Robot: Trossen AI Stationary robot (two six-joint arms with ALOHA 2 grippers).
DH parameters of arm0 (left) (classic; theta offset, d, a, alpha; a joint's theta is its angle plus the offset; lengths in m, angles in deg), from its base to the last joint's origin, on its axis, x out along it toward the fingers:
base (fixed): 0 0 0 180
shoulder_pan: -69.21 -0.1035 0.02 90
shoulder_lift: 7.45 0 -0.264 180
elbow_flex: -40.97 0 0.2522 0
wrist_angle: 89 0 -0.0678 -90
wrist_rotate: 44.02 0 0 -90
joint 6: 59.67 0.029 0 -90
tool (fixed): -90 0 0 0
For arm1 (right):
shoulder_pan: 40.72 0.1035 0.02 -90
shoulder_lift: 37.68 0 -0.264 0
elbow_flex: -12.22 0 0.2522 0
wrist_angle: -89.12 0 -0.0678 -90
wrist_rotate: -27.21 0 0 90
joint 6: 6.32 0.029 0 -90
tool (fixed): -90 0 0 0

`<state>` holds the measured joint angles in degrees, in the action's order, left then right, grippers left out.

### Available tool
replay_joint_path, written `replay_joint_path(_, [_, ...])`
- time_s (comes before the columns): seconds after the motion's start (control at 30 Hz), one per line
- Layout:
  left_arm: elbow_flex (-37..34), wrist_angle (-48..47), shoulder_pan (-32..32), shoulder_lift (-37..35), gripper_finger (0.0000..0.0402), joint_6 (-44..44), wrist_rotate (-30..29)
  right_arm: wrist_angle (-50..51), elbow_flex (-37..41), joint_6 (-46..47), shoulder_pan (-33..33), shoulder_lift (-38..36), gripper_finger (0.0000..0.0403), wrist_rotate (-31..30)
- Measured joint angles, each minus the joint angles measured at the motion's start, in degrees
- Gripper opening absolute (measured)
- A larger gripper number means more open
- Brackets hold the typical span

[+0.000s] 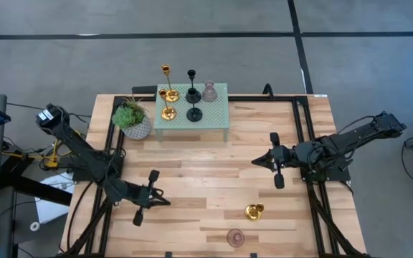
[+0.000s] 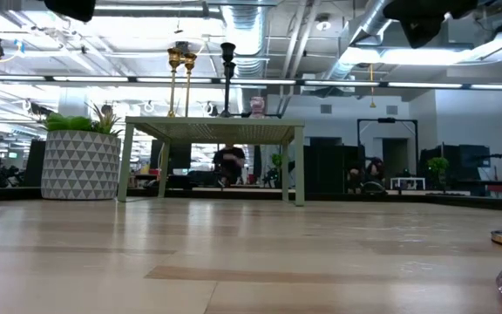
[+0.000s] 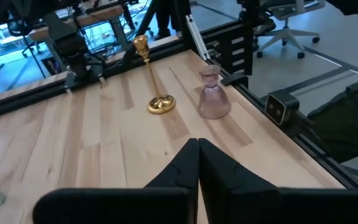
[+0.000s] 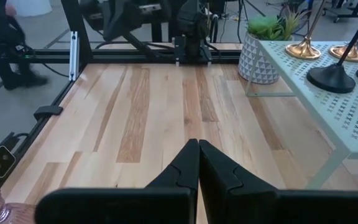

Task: Pick & Place candle stick holders
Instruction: Put the golden candle holder on the shelf

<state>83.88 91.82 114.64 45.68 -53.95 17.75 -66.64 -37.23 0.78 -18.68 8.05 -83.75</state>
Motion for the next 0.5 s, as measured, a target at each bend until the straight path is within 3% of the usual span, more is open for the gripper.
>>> replay_joint_path(0.17, [0.0, 0.05, -0.22, 0.0, 0.0013, 0.03, -0.04, 0.02, 0.0, 1.32, 0.0, 0.0, 0.0, -0.05])
replay_joint_path(0.33, [0.0, 0.08, -0.57, 0.0, 0.0012, 0.03, -0.08, 8.51, -0.02, 10.21, 1.95, 0.01, 0.0, -0.2])
replay_joint_path(0.5, [0.0, 0.09, -0.55, 0.0, 0.0007, -0.26, -0.04, 13.17, 0.63, 15.33, 9.44, 0.94, 0.0, -6.83])
